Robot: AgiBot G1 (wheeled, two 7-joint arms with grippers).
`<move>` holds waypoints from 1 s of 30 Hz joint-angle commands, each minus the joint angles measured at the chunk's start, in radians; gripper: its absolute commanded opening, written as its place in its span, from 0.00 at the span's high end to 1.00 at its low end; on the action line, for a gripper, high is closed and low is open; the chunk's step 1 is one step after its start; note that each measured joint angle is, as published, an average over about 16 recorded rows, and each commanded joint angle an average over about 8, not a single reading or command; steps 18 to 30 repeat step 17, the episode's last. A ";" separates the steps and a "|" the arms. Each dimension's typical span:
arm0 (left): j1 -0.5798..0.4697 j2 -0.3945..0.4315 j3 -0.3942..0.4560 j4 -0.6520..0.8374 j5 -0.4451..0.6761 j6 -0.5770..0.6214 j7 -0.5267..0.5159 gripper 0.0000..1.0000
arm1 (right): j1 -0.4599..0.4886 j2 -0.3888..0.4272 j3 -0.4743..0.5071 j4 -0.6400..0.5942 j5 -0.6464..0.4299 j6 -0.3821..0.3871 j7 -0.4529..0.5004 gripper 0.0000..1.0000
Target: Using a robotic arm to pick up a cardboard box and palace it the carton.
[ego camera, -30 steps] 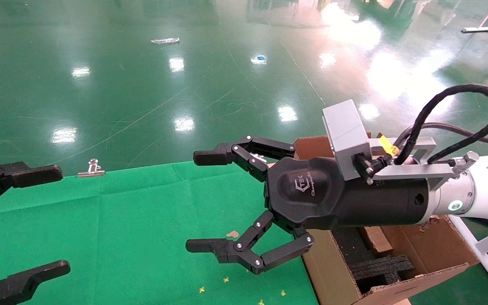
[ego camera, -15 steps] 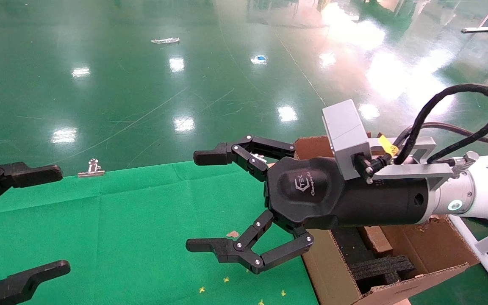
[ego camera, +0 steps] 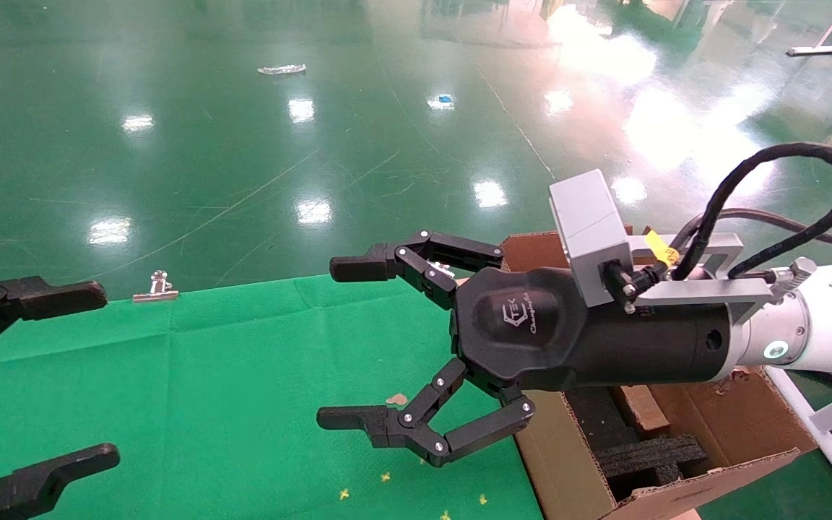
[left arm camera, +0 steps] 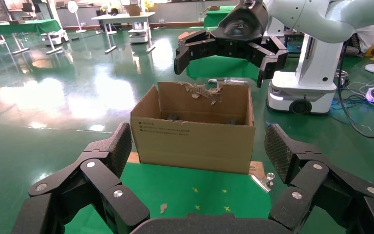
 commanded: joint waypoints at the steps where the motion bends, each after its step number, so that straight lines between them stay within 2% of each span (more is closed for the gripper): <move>1: 0.000 0.000 0.000 0.000 0.000 0.000 0.000 0.00 | 0.000 0.000 0.000 0.000 0.000 0.000 0.000 0.00; 30: 0.000 0.000 0.000 0.000 0.000 0.000 0.000 0.00 | 0.000 0.000 0.000 0.000 0.000 0.000 0.000 0.00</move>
